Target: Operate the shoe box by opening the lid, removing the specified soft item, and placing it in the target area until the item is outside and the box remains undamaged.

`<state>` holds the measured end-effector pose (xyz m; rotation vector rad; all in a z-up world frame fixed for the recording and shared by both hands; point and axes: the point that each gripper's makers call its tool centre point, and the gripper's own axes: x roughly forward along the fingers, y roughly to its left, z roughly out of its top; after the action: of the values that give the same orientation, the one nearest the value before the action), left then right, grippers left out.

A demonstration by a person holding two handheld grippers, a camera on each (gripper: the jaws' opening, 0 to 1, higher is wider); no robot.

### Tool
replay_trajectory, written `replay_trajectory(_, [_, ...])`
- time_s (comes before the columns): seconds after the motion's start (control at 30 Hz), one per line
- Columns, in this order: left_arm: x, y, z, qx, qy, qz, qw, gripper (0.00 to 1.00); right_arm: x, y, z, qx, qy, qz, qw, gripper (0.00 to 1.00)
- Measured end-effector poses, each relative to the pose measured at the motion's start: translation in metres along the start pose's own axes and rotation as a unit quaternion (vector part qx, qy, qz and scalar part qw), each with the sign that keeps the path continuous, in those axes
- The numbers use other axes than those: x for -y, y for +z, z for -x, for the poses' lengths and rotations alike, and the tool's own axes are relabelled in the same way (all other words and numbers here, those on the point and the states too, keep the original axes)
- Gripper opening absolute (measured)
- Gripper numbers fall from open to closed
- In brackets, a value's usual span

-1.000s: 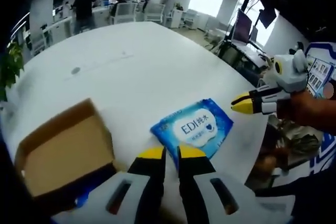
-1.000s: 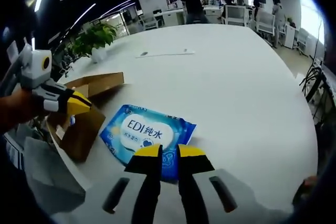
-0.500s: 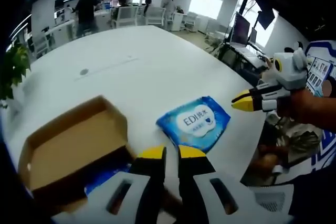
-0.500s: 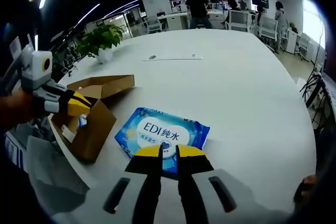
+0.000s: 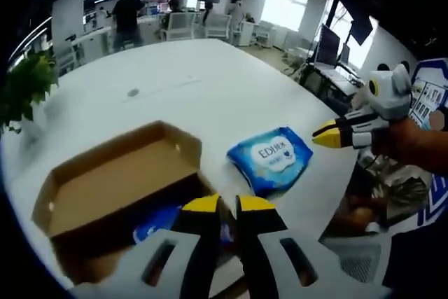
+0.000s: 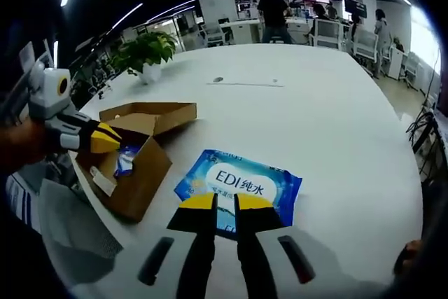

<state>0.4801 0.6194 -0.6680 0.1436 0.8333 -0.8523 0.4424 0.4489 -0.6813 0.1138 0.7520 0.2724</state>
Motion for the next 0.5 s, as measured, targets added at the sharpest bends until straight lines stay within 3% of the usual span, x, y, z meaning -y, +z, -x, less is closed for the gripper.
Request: replay_trajectory(0.5, [-0.026,-0.018,0.031,0.008,0.020,0.021,0.9995,0.05,-0.042,0.007,-0.010,-0.001,0.020,0.020,0.9996,0.08])
